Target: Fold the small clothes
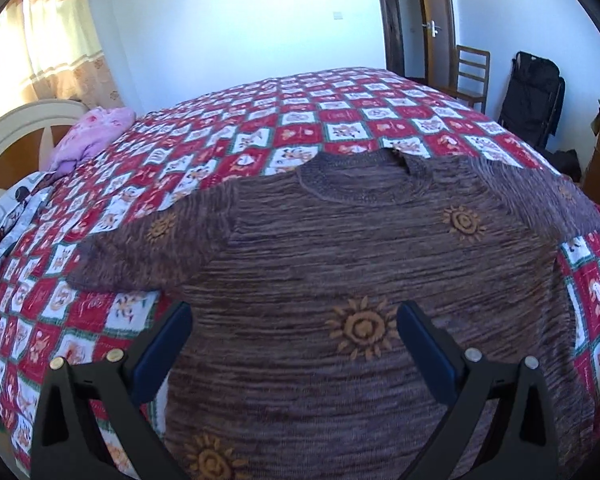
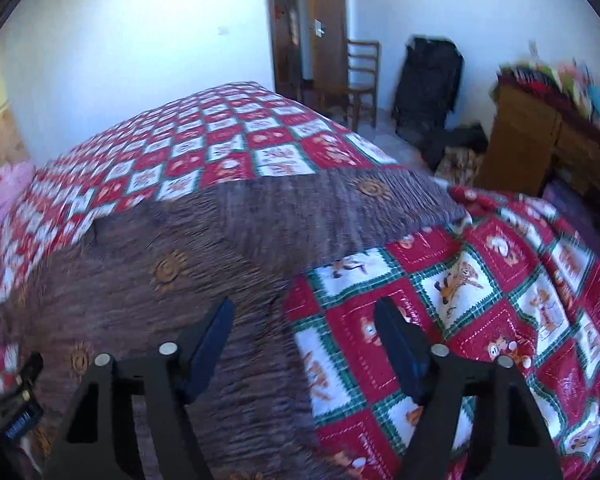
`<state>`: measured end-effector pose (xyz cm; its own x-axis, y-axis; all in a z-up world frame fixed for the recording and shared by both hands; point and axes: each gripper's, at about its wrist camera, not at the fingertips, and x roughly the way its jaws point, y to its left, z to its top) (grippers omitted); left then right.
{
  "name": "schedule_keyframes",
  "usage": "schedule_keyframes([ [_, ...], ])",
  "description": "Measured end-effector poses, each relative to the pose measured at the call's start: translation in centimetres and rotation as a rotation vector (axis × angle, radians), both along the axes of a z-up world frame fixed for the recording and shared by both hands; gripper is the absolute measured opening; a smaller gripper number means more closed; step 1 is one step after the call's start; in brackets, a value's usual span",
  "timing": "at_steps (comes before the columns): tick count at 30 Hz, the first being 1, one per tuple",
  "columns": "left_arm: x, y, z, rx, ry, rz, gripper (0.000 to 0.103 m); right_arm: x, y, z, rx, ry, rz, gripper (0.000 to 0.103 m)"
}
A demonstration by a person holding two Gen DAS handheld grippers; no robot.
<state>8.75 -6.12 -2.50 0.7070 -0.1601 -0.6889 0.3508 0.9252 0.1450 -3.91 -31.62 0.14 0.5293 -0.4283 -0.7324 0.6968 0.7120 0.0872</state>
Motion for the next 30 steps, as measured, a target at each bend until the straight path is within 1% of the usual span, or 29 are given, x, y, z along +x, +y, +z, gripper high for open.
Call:
schedule_keyframes([
  [4,1.0,-0.3,-0.4,-0.014,0.023,-0.01,0.103,-0.3,-6.1,1.1,0.017,-0.011,-0.084,0.072],
  [6,1.6,-0.3,-0.6,-0.014,0.031,0.003,0.103,-0.6,-11.1,1.6,0.054,-0.021,-0.137,0.072],
  [7,1.8,-0.3,-0.8,-0.021,0.037,0.008,0.103,-0.6,-12.7,1.6,0.081,-0.031,-0.15,0.072],
  [8,1.9,-0.3,-0.9,-0.027,0.042,0.008,0.103,-0.9,-15.7,1.4,0.139,-0.06,-0.161,0.072],
  [11,2.1,-0.5,-1.4,-0.053,0.06,-0.004,0.103,-1.4,-21.8,-0.2,0.282,-0.149,-0.194,0.072],
  [12,2.2,-0.5,-1.6,-0.064,0.066,-0.011,0.103,-1.3,-23.0,-0.8,0.306,-0.154,-0.202,0.072],
  [14,2.3,-0.6,-2.1,-0.088,0.081,-0.012,0.103,-1.1,-25.9,-2.3,0.354,-0.131,-0.239,0.072],
  [17,2.5,-1.2,-2.4,-0.073,0.074,-0.007,0.103,-0.4,-28.3,-4.1,0.396,-0.106,-0.263,0.071],
  [19,2.6,-1.8,-2.4,-0.049,0.059,-0.013,0.103,0.4,-29.1,-5.2,0.421,-0.091,-0.249,0.063],
  [21,2.7,-2.2,-2.4,-0.035,0.054,-0.015,0.103,1.4,-29.7,-6.3,0.432,-0.063,-0.231,0.063],
  [23,2.9,-2.7,-2.4,-0.039,0.064,-0.022,0.103,2.2,-30.0,-7.2,0.434,-0.036,-0.225,0.063],
  [26,3.0,-3.3,-2.6,-0.043,0.085,-0.028,0.103,2.8,-30.8,-8.1,0.442,-0.031,-0.219,0.063],
  [28,2.9,-3.6,-2.9,-0.035,0.092,-0.034,0.103,3.3,-31.1,-8.6,0.438,-0.012,-0.208,0.062],
  [29,3.0,-3.8,-3.0,-0.029,0.093,-0.035,0.103,3.4,-31.1,-8.9,0.444,-0.008,-0.2,0.058],
  [30,3.0,-3.9,-3.1,-0.022,0.095,-0.035,0.103,3.4,-31.1,-9.2,0.451,-0.017,-0.186,0.051],
])
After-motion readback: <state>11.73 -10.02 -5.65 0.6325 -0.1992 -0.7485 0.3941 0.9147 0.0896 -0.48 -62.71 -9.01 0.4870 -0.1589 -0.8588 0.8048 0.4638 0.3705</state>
